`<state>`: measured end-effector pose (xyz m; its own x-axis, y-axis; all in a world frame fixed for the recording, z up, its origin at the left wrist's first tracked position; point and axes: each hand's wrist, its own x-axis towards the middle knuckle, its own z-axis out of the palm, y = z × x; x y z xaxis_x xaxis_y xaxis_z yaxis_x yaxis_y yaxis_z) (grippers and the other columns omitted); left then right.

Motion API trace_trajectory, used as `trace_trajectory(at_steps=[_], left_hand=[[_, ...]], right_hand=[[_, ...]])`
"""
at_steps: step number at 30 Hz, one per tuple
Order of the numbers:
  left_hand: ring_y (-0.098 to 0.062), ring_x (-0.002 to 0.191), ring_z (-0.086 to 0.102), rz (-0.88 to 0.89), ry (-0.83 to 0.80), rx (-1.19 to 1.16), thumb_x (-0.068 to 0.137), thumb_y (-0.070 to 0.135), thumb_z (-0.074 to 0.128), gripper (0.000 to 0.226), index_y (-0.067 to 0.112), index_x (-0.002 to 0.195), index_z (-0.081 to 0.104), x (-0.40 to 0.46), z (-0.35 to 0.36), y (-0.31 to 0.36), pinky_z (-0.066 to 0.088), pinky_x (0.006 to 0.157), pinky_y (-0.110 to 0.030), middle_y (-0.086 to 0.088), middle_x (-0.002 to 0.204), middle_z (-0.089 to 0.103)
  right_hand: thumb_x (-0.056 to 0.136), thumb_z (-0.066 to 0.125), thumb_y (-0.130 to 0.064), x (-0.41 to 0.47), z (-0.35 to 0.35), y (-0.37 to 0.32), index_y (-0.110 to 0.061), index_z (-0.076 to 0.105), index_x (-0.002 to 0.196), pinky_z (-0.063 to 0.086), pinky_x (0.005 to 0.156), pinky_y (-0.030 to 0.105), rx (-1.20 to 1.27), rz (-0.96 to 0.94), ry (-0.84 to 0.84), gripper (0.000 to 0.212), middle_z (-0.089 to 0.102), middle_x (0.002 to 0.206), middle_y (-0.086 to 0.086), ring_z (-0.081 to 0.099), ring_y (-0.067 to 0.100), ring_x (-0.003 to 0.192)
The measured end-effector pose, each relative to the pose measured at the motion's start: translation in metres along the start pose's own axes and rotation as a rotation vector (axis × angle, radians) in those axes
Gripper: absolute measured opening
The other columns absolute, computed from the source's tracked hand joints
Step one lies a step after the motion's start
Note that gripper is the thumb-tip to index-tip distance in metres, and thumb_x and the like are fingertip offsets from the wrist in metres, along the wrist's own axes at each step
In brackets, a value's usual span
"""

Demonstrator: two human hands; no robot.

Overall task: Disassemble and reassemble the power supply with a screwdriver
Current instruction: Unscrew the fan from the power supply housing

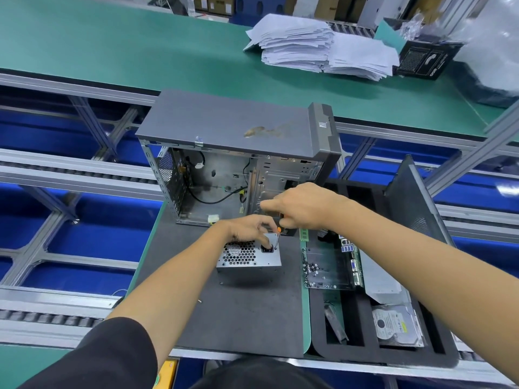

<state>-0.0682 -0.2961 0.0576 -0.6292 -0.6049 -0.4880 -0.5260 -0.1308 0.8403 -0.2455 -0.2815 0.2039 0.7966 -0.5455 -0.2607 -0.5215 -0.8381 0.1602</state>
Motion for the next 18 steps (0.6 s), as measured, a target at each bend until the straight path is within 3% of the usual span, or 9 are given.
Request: trace_trajectory(at_steps=[2, 5, 7, 9, 11, 13, 15, 18], left_hand=[[-0.029, 0.086, 0.055, -0.01, -0.017, -0.046, 0.084, 0.004, 0.078, 0.036, 0.021, 0.112, 0.062, -0.0022, -0.0017, 0.0012, 0.042, 0.084, -0.041, -0.021, 0.094, 0.061], [-0.022, 0.085, 0.067, 0.0, -0.052, -0.068, 0.087, 0.006, 0.078, 0.027, 0.024, 0.102, 0.063, -0.007, -0.0042, 0.0024, 0.05, 0.092, -0.038, -0.02, 0.094, 0.073], [-0.017, 0.093, 0.066, 0.013, -0.059, -0.045, 0.089, 0.009, 0.077, 0.018, 0.023, 0.097, 0.069, -0.0088, -0.0054, 0.0024, 0.05, 0.097, -0.038, -0.021, 0.111, 0.071], [-0.02, 0.103, 0.061, -0.001, -0.065, -0.04, 0.091, 0.009, 0.075, 0.019, 0.019, 0.106, 0.07, -0.0095, -0.0054, 0.0019, 0.046, 0.104, -0.039, -0.026, 0.122, 0.065], [-0.023, 0.101, 0.062, -0.008, -0.052, -0.064, 0.092, 0.003, 0.072, 0.036, 0.008, 0.126, 0.061, -0.0076, -0.0043, -0.0001, 0.046, 0.104, -0.041, -0.026, 0.112, 0.066], [-0.022, 0.091, 0.065, 0.004, -0.04, -0.082, 0.092, -0.003, 0.068, 0.042, 0.003, 0.132, 0.055, -0.0075, -0.0025, 0.0009, 0.049, 0.097, -0.042, -0.021, 0.098, 0.07], [-0.024, 0.089, 0.064, 0.016, -0.051, -0.092, 0.093, -0.006, 0.066, 0.033, 0.003, 0.123, 0.056, -0.0089, -0.0021, 0.0036, 0.049, 0.096, -0.044, -0.021, 0.096, 0.071], [-0.028, 0.101, 0.061, 0.011, -0.056, -0.07, 0.094, -0.003, 0.066, 0.038, -0.002, 0.13, 0.053, -0.0106, -0.0039, 0.0052, 0.044, 0.106, -0.047, -0.036, 0.118, 0.065]], right_hand=[[0.09, 0.047, -0.031, -0.0017, 0.0024, 0.0017, -0.027, 0.038, 0.106, 0.023, 0.046, 0.03, 0.056, 0.02, -0.018, 0.019, 0.048, 0.085, -0.007, 0.05, 0.022, 0.065], [0.086, 0.053, -0.01, -0.0016, 0.0028, 0.0005, -0.024, 0.039, 0.112, 0.026, 0.044, 0.032, 0.155, 0.013, -0.032, 0.033, 0.035, 0.099, -0.001, 0.043, 0.019, 0.057], [0.086, 0.052, -0.005, -0.0002, 0.0021, -0.0026, -0.025, 0.038, 0.104, 0.03, 0.045, 0.036, 0.169, -0.039, -0.039, 0.03, 0.034, 0.096, -0.001, 0.043, 0.021, 0.058], [0.086, 0.053, -0.015, 0.0011, 0.0018, -0.0049, -0.03, 0.033, 0.092, 0.026, 0.045, 0.032, 0.128, -0.055, -0.024, 0.025, 0.036, 0.086, -0.005, 0.041, 0.016, 0.059], [0.086, 0.05, -0.027, 0.0014, 0.0033, -0.0037, -0.03, 0.035, 0.088, 0.023, 0.046, 0.028, 0.066, -0.017, -0.015, 0.016, 0.045, 0.078, -0.007, 0.047, 0.018, 0.061], [0.087, 0.046, -0.031, 0.0005, 0.0057, -0.0009, -0.03, 0.039, 0.097, 0.027, 0.049, 0.029, 0.099, 0.044, -0.018, 0.012, 0.051, 0.083, -0.006, 0.054, 0.023, 0.066], [0.085, 0.051, -0.02, -0.0002, 0.0058, 0.0003, -0.03, 0.035, 0.102, 0.027, 0.048, 0.031, 0.206, 0.051, -0.015, 0.026, 0.042, 0.095, -0.004, 0.048, 0.018, 0.061], [0.078, 0.055, -0.002, 0.0009, 0.0024, -0.002, -0.029, 0.037, 0.097, 0.037, 0.052, 0.038, 0.397, -0.007, -0.023, 0.037, 0.037, 0.096, -0.004, 0.047, 0.018, 0.071]])
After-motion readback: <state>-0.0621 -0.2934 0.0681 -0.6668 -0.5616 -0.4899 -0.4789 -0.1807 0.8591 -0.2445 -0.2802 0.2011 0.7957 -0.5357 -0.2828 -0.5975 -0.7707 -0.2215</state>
